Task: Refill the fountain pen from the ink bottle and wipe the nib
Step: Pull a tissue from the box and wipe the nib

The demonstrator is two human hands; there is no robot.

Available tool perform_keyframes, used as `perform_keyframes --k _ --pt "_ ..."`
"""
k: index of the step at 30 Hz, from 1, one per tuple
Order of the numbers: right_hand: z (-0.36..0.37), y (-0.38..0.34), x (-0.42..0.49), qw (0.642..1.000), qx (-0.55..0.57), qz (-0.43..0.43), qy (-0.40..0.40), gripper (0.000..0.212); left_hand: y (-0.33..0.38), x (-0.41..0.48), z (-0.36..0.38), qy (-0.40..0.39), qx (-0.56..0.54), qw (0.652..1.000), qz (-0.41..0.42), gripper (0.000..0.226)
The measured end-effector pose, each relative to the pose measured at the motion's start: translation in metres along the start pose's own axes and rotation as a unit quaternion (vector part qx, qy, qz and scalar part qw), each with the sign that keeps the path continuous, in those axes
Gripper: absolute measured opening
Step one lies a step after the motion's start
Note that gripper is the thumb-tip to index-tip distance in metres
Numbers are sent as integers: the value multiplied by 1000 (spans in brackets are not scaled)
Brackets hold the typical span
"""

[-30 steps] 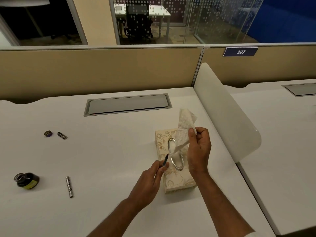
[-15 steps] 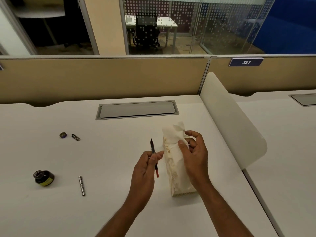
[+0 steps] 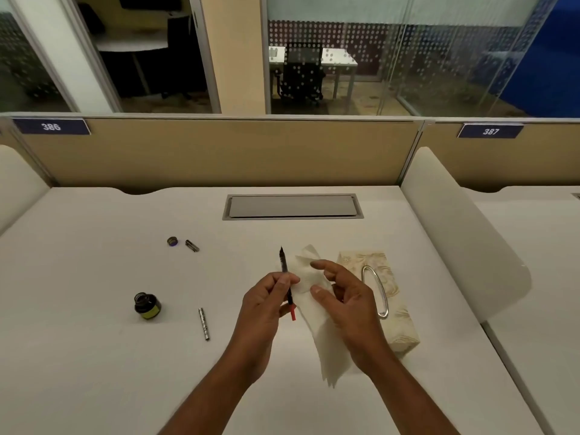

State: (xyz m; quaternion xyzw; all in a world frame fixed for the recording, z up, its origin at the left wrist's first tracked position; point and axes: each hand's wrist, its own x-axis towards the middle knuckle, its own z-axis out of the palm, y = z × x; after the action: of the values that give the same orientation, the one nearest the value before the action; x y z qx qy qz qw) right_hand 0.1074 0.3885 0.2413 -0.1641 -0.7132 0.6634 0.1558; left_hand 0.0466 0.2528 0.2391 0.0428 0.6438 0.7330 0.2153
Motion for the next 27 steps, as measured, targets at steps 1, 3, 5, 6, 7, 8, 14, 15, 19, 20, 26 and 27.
perform_keyframes --k 1,3,5,6,7,8,14,15,19,20,26,27 --pt "5 -2 -3 1000 -3 3 -8 41 3 -2 -5 5 2 1000 5 23" --pt "15 -7 -8 999 12 13 -28 43 8 -8 -17 7 6 1000 12 23" --pt "25 -12 -12 997 46 32 -47 44 12 -14 -30 3 11 1000 17 23" --pt "30 -14 -14 996 61 42 -54 44 13 -18 -37 -1 14 1000 18 23" --pt "36 -16 -16 995 70 55 -54 45 15 -22 -44 -5 18 1000 19 23" --pt "42 -19 -18 993 75 71 -53 45 16 -25 -51 -9 23 1000 19 23" --pt "77 -32 -31 973 145 156 -94 26 25 -40 -94 -30 73 996 29 25" --pt "84 -33 -33 970 155 161 -95 25 27 -43 -101 -33 79 996 31 25" --pt "113 -40 -39 974 158 150 -62 20 35 -50 -129 -50 98 993 37 26" --pt "121 -42 -41 976 154 144 -52 18 38 -52 -136 -56 99 993 37 26" --pt "149 -55 -53 985 123 115 -37 20 51 -62 -170 -108 109 988 12 27" --pt "151 -57 -54 986 114 114 -35 20 53 -64 -174 -113 115 987 10 28"
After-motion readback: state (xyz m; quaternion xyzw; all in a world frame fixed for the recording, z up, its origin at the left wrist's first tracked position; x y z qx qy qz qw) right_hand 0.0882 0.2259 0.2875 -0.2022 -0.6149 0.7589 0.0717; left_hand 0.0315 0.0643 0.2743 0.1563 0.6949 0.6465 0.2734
